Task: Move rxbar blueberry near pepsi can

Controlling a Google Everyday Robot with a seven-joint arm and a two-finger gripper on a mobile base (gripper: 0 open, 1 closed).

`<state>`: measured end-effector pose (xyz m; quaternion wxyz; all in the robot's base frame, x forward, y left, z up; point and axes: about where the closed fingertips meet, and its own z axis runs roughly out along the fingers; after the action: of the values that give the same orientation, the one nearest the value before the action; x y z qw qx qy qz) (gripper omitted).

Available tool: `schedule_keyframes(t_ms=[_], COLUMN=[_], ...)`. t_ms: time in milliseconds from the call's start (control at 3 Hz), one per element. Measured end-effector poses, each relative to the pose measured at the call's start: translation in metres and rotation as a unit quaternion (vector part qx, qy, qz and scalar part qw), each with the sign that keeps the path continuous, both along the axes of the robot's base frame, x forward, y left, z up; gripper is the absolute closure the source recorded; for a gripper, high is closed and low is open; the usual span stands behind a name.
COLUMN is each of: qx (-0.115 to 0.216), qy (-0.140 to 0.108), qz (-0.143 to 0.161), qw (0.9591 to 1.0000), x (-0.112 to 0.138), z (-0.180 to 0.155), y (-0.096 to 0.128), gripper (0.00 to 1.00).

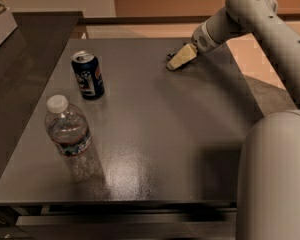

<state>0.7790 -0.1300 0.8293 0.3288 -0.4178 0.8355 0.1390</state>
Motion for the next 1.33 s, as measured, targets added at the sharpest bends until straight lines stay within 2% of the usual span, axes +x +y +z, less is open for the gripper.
schedule_keyframes(t_ms=[1000, 1333], qx=[0.023, 0.029], qy=[-0.001, -0.003], qz=[0.011, 0.02], qw=[0.9997, 0.9994], x=[-0.009, -0.014], z=[0.0, 0.003], y=[0.002, 0.007], gripper=[0.87, 1.0])
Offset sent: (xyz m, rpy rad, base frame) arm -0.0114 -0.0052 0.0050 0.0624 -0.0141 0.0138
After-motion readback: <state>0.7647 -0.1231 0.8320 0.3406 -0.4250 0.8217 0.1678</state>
